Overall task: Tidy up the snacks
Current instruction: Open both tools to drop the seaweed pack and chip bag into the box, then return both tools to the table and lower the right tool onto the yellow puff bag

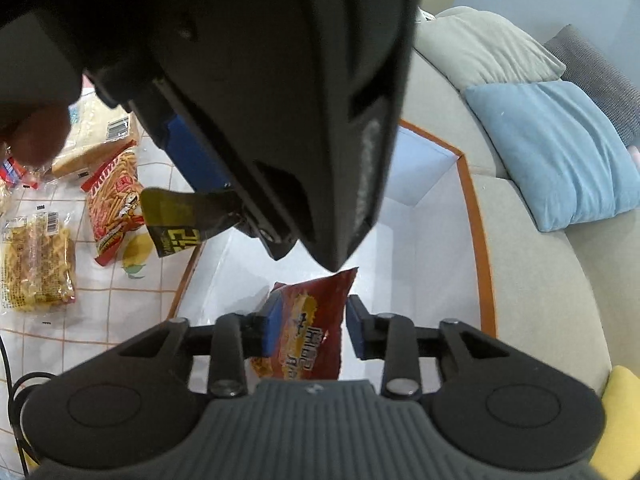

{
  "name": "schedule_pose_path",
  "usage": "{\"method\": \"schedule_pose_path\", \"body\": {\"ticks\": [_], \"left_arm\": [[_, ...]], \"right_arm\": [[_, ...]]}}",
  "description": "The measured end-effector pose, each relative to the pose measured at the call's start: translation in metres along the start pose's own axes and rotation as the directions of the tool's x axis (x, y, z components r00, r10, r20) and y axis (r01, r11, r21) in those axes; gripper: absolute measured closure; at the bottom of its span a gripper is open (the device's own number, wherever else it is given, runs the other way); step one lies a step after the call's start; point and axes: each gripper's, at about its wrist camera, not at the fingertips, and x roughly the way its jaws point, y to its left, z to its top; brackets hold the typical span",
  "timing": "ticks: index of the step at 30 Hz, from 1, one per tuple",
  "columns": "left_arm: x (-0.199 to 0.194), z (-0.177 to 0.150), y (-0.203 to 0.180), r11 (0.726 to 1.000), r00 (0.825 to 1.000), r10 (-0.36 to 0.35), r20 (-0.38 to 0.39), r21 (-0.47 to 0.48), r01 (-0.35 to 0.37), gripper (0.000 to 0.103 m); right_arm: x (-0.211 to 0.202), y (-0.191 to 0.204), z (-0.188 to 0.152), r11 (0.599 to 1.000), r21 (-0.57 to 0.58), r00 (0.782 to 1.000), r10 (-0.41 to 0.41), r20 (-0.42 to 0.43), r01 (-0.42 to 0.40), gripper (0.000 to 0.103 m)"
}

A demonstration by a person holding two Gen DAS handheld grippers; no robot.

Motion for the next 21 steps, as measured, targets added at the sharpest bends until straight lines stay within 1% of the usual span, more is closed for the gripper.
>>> {"method": "schedule_pose_path", "body": {"ticks": [2, 4, 8, 12, 16, 18, 21], "left_arm": [[-0.006, -0.002, 0.003, 1.0, 1.0, -0.017, 0.018, -0.003, 0.017, 0.037], [-0.014, -0.004, 0.007, 0.999, 0.998, -0.033, 0.045, -0.003, 0.033, 0.035], [-0.032, -0.007, 0.014, 0.999, 0.995, -0.05, 0.082, -0.012, 0.051, 0.034], [-0.054, -0.018, 0.025, 0.998, 0.988, -0.058, 0.145, -0.019, 0.062, 0.034], [-0.078, -0.034, 0.04, 0.998, 0.976, -0.025, 0.216, -0.042, 0.035, 0.034], [-0.09, -0.044, 0.048, 0.998, 0.966, 0.005, 0.259, -0.055, 0.01, 0.034], [-0.107, -0.06, 0.059, 0.997, 0.946, 0.055, 0.319, -0.072, -0.033, 0.034]], "right_arm": [[-0.002, 0.001, -0.001, 1.0, -0.01, 1.0, -0.011, -0.006, 0.011, 0.064], [-0.004, 0.002, 0.0, 0.999, -0.021, 1.0, -0.025, -0.009, 0.025, 0.054], [-0.012, 0.009, 0.002, 0.997, -0.054, 0.998, -0.062, -0.011, 0.061, 0.052], [-0.023, 0.015, 0.004, 0.993, -0.065, 0.995, -0.095, 0.006, 0.096, 0.049], [-0.036, 0.022, 0.006, 0.987, -0.062, 0.988, -0.145, 0.055, 0.148, 0.048], [-0.043, 0.026, 0.008, 0.984, -0.051, 0.982, -0.169, 0.085, 0.173, 0.047], [-0.051, 0.032, 0.012, 0.985, -0.009, 0.979, -0.169, 0.114, 0.171, 0.047]]}}
